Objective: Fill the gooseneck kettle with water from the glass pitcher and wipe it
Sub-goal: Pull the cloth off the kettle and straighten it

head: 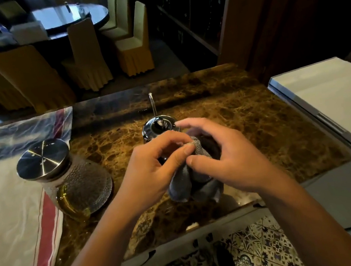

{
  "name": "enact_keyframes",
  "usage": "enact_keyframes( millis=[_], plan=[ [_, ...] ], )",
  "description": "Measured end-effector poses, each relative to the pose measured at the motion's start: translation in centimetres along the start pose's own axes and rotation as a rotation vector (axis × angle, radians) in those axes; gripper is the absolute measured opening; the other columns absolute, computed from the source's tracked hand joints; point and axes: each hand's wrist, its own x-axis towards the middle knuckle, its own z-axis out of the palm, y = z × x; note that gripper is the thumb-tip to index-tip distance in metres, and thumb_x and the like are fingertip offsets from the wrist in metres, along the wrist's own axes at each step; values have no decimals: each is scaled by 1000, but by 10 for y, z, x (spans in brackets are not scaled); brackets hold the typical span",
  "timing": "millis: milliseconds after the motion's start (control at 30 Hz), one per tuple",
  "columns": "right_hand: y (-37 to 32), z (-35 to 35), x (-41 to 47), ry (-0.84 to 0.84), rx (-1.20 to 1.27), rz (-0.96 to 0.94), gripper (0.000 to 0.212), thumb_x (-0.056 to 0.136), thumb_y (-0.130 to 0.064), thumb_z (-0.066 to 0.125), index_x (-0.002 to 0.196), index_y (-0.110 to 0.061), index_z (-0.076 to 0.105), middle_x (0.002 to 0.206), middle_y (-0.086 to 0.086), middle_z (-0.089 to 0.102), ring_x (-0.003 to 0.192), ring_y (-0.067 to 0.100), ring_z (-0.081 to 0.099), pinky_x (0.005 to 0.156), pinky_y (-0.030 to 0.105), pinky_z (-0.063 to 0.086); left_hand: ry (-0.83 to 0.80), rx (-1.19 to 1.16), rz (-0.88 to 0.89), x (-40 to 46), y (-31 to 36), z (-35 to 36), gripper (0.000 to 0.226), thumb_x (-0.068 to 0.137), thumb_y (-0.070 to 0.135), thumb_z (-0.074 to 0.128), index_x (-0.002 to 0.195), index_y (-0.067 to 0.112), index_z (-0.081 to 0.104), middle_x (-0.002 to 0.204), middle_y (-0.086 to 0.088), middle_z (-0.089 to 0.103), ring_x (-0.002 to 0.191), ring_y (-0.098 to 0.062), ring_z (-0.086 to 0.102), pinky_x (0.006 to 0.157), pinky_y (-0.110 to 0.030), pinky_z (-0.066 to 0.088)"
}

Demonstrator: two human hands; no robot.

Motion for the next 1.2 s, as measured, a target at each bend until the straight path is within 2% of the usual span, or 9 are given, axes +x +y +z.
enact_keyframes(
  millis=[200,300,400,467,533,700,867,1067,1200],
  plan=[
    [25,-27,2,-42,-176,-92,8,92,-29,76,99,-27,73,86,-17,68,83,3,65,69,19,46,11,224,80,16,6,19,23,96,34,67,110,18,76,98,13,77,90,-5,74,75,-17,57],
    [37,-48,2,-19,-161,-107,12,89,-33,80,85,-27,69,75,-13,65,72,9,62,60,21,43,-19,239,14,25,7,33,32,89,50,70,106,23,74,88,10,74,76,-13,71,62,-22,55],
    [46,-76,2,-2,-95,-137,13,90,-31,79,86,-23,69,76,-10,66,72,11,62,60,17,42,-84,230,-47,34,6,44,36,86,63,68,102,31,75,85,7,74,75,-15,72,62,-30,55],
    [54,-94,3,22,-42,-153,12,90,-27,79,87,-21,69,76,-8,66,73,13,62,61,19,43,-93,178,-72,40,7,51,33,89,63,66,97,33,75,83,9,75,73,-13,73,59,-23,55],
    [66,-113,4,62,-8,-158,13,90,-26,80,86,-21,68,77,-7,66,72,14,62,60,17,43,-40,199,-55,50,6,60,27,91,58,66,91,32,73,82,12,71,73,-11,70,61,-16,51],
    [100,-164,5,67,-13,-109,15,86,-29,83,89,-24,69,83,-9,68,77,13,64,61,18,46,145,247,-8,84,4,82,14,93,35,66,96,22,71,97,8,68,93,-16,67,80,-19,51],
    [139,-207,7,49,-147,-71,14,86,-26,81,89,-30,68,80,-3,69,73,18,62,61,27,47,284,119,-84,110,6,115,4,93,35,74,96,32,72,93,8,74,84,-3,69,68,-15,54],
    [170,-233,0,167,-72,24,14,84,-28,83,91,-22,73,87,-7,73,85,12,70,72,35,58,146,119,-159,125,-20,145,3,89,31,72,92,31,73,88,10,75,81,-4,70,70,-16,54],
    [184,-245,-14,151,51,76,20,81,-33,75,92,-17,72,84,-12,71,81,3,68,68,16,52,84,-45,-147,128,-32,165,7,84,21,74,78,27,74,80,11,76,71,-1,70,63,-11,53]
  ],
)
